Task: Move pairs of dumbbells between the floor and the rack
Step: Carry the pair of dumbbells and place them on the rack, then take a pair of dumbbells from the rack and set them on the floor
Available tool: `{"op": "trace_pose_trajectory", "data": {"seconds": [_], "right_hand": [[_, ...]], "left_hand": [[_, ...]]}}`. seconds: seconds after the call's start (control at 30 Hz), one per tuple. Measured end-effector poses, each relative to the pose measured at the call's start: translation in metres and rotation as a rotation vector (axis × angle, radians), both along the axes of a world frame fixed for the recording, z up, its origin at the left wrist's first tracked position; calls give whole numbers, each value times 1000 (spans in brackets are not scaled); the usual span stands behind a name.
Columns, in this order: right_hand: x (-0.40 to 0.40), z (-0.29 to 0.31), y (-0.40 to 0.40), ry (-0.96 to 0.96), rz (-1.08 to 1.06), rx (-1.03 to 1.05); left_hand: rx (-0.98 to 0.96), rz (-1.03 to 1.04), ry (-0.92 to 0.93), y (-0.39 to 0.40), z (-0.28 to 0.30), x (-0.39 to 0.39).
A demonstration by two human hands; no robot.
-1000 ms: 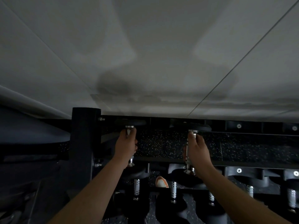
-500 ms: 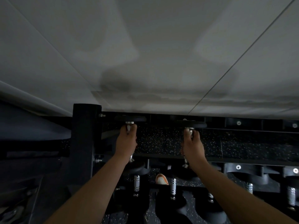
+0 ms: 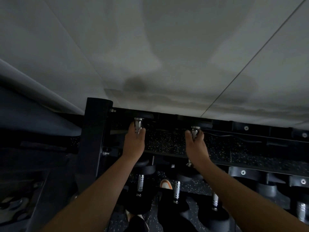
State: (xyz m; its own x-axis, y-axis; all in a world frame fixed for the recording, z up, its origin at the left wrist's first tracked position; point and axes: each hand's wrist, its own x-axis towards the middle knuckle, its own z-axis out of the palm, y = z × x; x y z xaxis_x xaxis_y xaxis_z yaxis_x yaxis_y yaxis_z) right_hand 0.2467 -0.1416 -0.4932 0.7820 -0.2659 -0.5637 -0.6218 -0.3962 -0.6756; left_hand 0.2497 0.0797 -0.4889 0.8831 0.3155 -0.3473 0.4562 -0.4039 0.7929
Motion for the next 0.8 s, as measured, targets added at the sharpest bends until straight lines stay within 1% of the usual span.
{"op": "trace_pose_trajectory", "data": {"seconds": [0.17, 0.27, 0.37, 0.43, 0.5, 0.63, 0.8], "right_hand": [[-4, 12, 5, 58, 37, -21], [-9, 20, 8, 80, 113, -88], [-12, 32, 14, -11, 54, -109], [-17, 39, 20, -66, 89, -136], [-24, 46, 28, -117, 147, -167], [-43, 59, 53, -198, 294, -172], [-79, 71, 107, -340, 534, -211]], "left_hand": [[1, -30, -32, -2, 13, -7], [25, -57, -64, -2, 19, -15], [20, -64, -85, 0, 25, -21], [7, -64, -57, 3, 30, -27], [27, -35, -36, 9, 36, -37], [109, 13, -83, 28, 47, -69], [128, 131, -89, 81, 62, -135]]}}
